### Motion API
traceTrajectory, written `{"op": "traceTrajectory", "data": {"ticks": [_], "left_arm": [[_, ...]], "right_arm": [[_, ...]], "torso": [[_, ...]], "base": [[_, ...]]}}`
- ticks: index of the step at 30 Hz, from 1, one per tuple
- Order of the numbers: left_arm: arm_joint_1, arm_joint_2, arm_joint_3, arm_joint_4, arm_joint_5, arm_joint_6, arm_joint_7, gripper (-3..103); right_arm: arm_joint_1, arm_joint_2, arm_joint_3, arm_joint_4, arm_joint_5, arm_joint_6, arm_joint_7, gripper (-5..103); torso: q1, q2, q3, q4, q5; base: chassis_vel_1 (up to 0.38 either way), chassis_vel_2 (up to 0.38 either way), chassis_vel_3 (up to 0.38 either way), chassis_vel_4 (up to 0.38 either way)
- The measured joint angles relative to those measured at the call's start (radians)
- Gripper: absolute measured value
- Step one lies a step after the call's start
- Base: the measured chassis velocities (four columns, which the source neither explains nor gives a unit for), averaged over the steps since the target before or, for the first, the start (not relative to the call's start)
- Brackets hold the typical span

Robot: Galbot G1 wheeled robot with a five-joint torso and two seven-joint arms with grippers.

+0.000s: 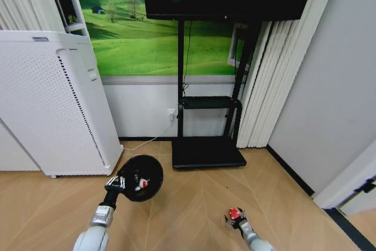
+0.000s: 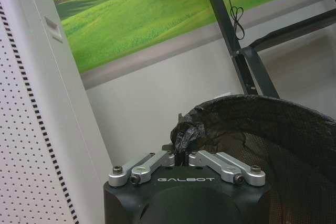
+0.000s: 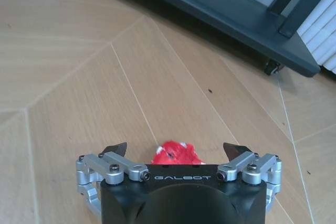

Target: Pick up the trash bin and place the garbage on the floor into it.

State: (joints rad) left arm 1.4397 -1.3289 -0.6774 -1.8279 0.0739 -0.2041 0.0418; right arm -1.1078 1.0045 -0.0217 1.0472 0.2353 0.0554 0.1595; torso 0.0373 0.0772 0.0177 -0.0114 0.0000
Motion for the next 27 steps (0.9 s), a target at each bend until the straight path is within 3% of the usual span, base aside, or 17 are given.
{"op": "traceTrajectory", "data": {"ticks": [11, 12, 16, 18, 21, 24, 27], "left_arm": [[0.010, -0.002, -0.005, 0.000, 0.000, -0.005, -0.001, 6], [0.011, -0.002, -0.006, -0.002, 0.001, -0.006, -0.002, 6], [0.013, -0.002, -0.008, -0.003, 0.001, -0.007, -0.002, 6], [0.016, -0.001, -0.011, -0.004, 0.001, -0.008, -0.003, 6], [0.017, -0.001, -0.012, -0.003, 0.001, -0.009, -0.003, 6], [0.018, -0.001, -0.014, -0.002, 0.001, -0.011, -0.003, 6], [0.018, -0.001, -0.015, -0.001, 0.000, -0.012, -0.004, 6]], "right_arm": [[0.014, 0.038, -0.001, -0.080, -0.048, 0.027, 0.007, 103], [0.018, 0.041, -0.001, -0.086, -0.051, 0.033, 0.006, 95], [0.023, 0.043, -0.001, -0.093, -0.053, 0.040, 0.003, 90], [0.035, 0.043, -0.004, -0.102, -0.053, 0.045, -0.004, 73], [0.040, 0.043, -0.006, -0.105, -0.053, 0.045, -0.005, 68], [0.051, 0.042, -0.011, -0.116, -0.053, 0.045, -0.006, 51], [0.051, 0.040, -0.012, -0.118, -0.053, 0.046, -0.006, 46]], "torso": [[0.000, 0.000, 0.000, -0.0001, 0.0001], [0.000, 0.000, 0.000, -0.0001, 0.0000], [0.000, 0.000, 0.000, -0.0001, 0.0001], [0.000, 0.000, 0.000, 0.0000, 0.0000], [0.000, 0.000, 0.000, 0.0000, 0.0000], [0.000, 0.000, 0.000, 0.0000, 0.0001], [0.000, 0.000, 0.000, 0.0000, 0.0001]], "base": [[0.000, 0.000, 0.000, 0.000], [0.000, 0.000, 0.000, 0.000], [0.000, 0.000, 0.000, 0.000], [0.000, 0.000, 0.000, 0.000], [0.000, 0.000, 0.000, 0.000], [0.000, 0.000, 0.000, 0.000], [0.000, 0.000, 0.000, 0.000]]}}
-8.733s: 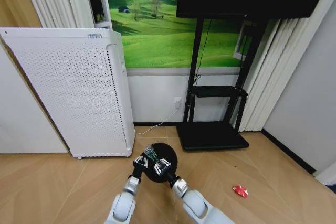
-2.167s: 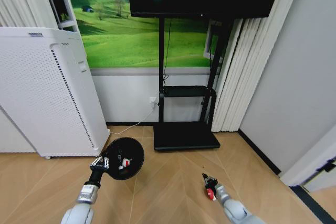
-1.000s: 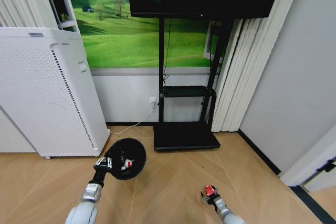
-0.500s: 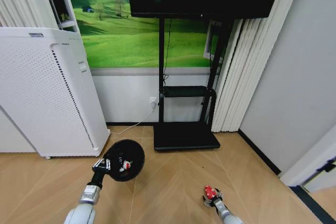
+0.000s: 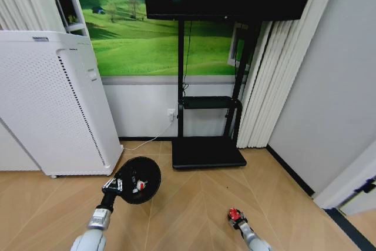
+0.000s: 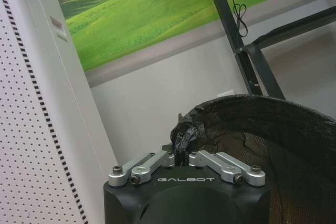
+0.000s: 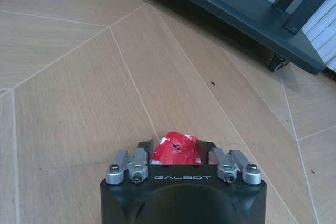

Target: Pick up the trash bin and place the garbage on the floor into it.

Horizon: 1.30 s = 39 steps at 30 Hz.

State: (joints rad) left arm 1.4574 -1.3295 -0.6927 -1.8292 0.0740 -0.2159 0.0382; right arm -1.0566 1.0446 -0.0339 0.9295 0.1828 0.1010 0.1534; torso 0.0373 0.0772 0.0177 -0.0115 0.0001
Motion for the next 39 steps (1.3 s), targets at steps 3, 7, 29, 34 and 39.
{"op": "traceTrajectory", "data": {"ticks": [3, 7, 29, 34, 39], "left_arm": [[0.000, 0.002, -0.002, 0.005, -0.001, -0.002, 0.000, 6], [-0.001, 0.002, -0.004, 0.012, -0.003, -0.005, 0.000, 6], [-0.019, -0.005, 0.021, 0.019, -0.001, -0.005, -0.005, 6], [-0.030, -0.010, 0.040, 0.019, 0.006, -0.003, -0.005, 6], [-0.052, -0.023, 0.069, 0.024, 0.012, 0.007, -0.005, 6]], "right_arm": [[0.000, -0.006, 0.000, -0.003, -0.001, 0.000, 0.000, 35], [-0.005, -0.009, 0.004, -0.006, -0.005, 0.002, -0.003, 24], [-0.150, -0.137, 0.119, 0.468, 0.132, -0.032, 0.015, 10], [-0.261, -0.185, 0.188, 0.702, 0.162, 0.000, -0.013, 10], [-0.334, -0.204, 0.223, 0.876, 0.120, 0.113, -0.097, 10]], "torso": [[0.000, 0.000, 0.000, 0.0000, -0.0003], [0.000, 0.000, 0.000, -0.0001, -0.0004], [0.000, 0.000, 0.000, 0.0003, 0.0000], [0.000, 0.000, 0.000, -0.0004, -0.0002], [0.000, 0.000, 0.000, -0.0001, -0.0001]], "base": [[0.000, 0.000, 0.000, 0.000], [0.000, 0.000, 0.000, 0.000], [0.000, 0.000, 0.000, 0.000], [0.000, 0.000, 0.000, 0.000], [0.000, 0.000, 0.000, 0.000]]}}
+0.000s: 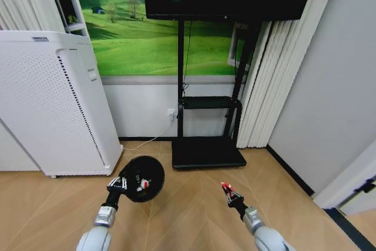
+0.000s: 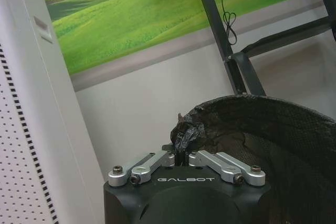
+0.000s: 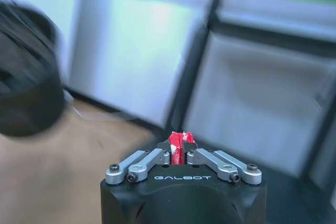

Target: Pick up the trash bin and place the garbage on the floor into it.

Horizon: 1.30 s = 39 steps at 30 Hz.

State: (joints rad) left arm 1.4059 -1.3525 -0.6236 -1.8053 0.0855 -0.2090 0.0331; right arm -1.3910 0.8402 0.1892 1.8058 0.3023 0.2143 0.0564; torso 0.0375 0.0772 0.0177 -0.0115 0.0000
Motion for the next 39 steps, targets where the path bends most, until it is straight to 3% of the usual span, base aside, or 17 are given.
{"op": "traceTrajectory", "data": {"ticks": [9, 21, 35, 37, 39], "left_arm": [[-0.032, -0.051, 0.061, -0.009, 0.031, 0.022, 0.003, 6], [-0.029, -0.102, 0.128, -0.017, 0.091, 0.036, -0.002, 6], [-0.038, -0.138, 0.158, 0.011, 0.136, 0.032, -0.003, 6], [-0.045, -0.138, 0.160, 0.011, 0.136, 0.032, -0.003, 6], [-0.046, -0.138, 0.160, 0.011, 0.136, 0.032, -0.003, 6]], "right_arm": [[0.039, 0.030, -0.099, 0.145, -0.006, 0.051, -0.043, 10], [0.254, 0.131, -0.303, 0.022, -0.023, 0.063, -0.053, 10], [0.304, 0.179, -0.345, -0.030, -0.028, 0.044, -0.033, 7], [0.297, 0.176, -0.343, -0.026, -0.009, 0.006, -0.022, 15], [0.297, 0.175, -0.341, -0.026, -0.009, 0.003, -0.022, 15]], "torso": [[0.000, 0.000, 0.000, 0.0000, 0.0001], [0.000, 0.000, 0.000, 0.0003, 0.0000], [0.000, 0.000, 0.000, 0.0000, 0.0000], [0.000, 0.000, 0.000, -0.0001, 0.0000], [0.000, 0.000, 0.000, -0.0001, 0.0000]], "base": [[0.000, 0.000, 0.000, 0.000], [0.000, 0.000, 0.000, 0.000], [0.000, 0.000, 0.000, 0.000], [0.000, 0.000, 0.000, 0.000], [0.000, 0.000, 0.000, 0.000]]}}
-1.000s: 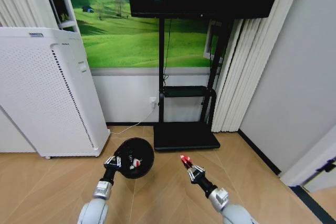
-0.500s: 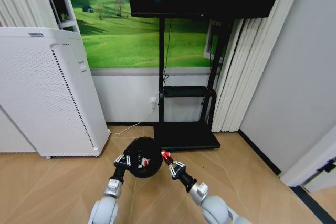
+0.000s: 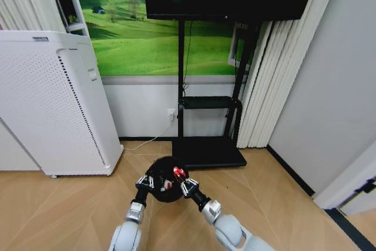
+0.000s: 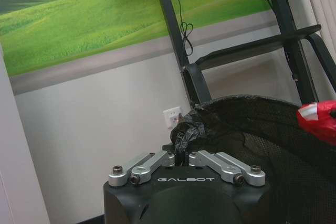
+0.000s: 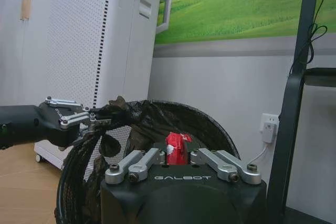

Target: Pick up the trash bin and place the garbage on the floor into it.

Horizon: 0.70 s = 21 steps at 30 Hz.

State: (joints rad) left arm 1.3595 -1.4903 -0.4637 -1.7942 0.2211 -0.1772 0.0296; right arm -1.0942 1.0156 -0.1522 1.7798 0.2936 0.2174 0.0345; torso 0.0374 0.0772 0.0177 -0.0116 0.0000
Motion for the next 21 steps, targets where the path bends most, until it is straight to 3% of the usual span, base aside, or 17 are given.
{"op": "traceTrajectory", "data": {"ticks": [9, 12, 17, 21], "left_arm": [[-0.011, 0.004, -0.002, 0.004, -0.006, 0.000, 0.000, 6], [-0.014, 0.004, -0.002, 0.004, -0.007, 0.000, 0.000, 6], [-0.016, 0.010, -0.015, -0.004, -0.017, 0.000, 0.000, 6], [-0.005, 0.032, -0.037, -0.027, -0.039, 0.000, 0.000, 6]], "right_arm": [[0.000, -0.007, 0.012, -0.019, -0.014, 0.009, -0.001, 54], [0.000, -0.008, 0.017, -0.026, -0.022, 0.015, 0.006, 59], [-0.025, -0.010, 0.074, -0.048, 0.016, -0.030, 0.090, 80], [-0.058, -0.014, 0.145, -0.090, 0.054, -0.037, 0.098, 91]], "torso": [[0.000, 0.000, 0.000, 0.0001, 0.0000], [0.000, 0.000, 0.000, 0.0001, 0.0001], [0.000, 0.000, 0.000, 0.0000, 0.0000], [0.000, 0.000, 0.000, 0.0001, 0.0001]], "base": [[0.000, 0.000, 0.000, 0.000], [0.000, 0.000, 0.000, 0.000], [0.000, 0.000, 0.000, 0.000], [0.000, 0.000, 0.000, 0.000]]}}
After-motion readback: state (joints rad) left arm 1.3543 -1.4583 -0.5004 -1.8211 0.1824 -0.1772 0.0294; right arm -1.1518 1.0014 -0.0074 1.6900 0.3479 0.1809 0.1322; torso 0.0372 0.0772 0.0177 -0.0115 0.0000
